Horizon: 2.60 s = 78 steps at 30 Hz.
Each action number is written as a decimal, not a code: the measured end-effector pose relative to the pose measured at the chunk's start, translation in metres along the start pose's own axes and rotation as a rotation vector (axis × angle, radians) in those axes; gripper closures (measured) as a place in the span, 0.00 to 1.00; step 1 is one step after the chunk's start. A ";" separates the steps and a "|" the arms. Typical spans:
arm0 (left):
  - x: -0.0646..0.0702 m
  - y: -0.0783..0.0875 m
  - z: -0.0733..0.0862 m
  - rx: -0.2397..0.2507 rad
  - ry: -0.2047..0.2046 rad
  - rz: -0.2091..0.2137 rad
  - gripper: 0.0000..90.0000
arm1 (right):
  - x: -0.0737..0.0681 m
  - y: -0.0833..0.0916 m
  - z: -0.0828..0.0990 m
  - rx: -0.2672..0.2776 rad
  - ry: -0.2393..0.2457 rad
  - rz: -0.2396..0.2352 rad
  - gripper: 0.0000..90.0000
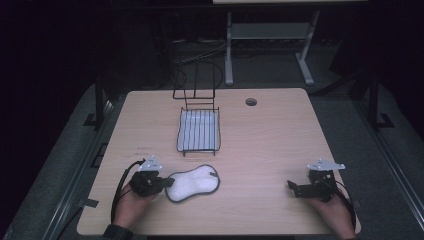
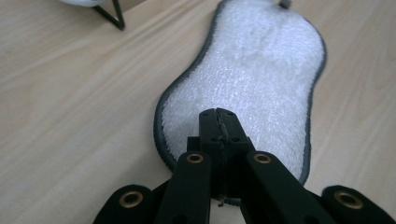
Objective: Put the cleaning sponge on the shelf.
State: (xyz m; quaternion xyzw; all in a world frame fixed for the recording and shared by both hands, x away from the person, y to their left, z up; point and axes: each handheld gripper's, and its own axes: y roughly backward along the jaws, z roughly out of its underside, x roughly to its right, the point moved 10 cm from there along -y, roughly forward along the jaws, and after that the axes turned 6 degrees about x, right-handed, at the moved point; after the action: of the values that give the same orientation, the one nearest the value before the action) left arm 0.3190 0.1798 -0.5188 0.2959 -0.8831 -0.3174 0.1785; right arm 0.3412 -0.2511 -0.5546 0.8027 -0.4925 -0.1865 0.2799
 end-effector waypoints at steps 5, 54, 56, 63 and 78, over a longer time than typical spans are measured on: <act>0.009 0.008 0.008 0.004 0.009 0.009 1.00 | 0.000 0.000 0.000 0.000 0.000 0.000 0.03; 0.013 -0.038 -0.018 0.006 0.002 -0.001 0.14 | 0.000 0.000 0.000 0.000 -0.006 0.002 0.03; 0.014 -0.040 -0.017 -0.004 0.004 0.000 0.14 | 0.000 0.000 0.000 0.000 -0.006 0.003 0.03; 0.018 -0.047 -0.012 -0.016 -0.003 0.013 0.14 | 0.000 0.000 0.000 0.000 -0.006 0.003 0.03; 0.022 -0.045 -0.012 -0.036 -0.026 0.027 0.25 | 0.000 0.000 0.000 0.000 -0.008 0.005 0.03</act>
State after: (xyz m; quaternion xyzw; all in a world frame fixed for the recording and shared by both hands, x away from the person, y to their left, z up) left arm 0.3267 0.1316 -0.5373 0.2764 -0.8835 -0.3345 0.1767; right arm 0.3417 -0.2508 -0.5546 0.8007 -0.4956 -0.1890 0.2785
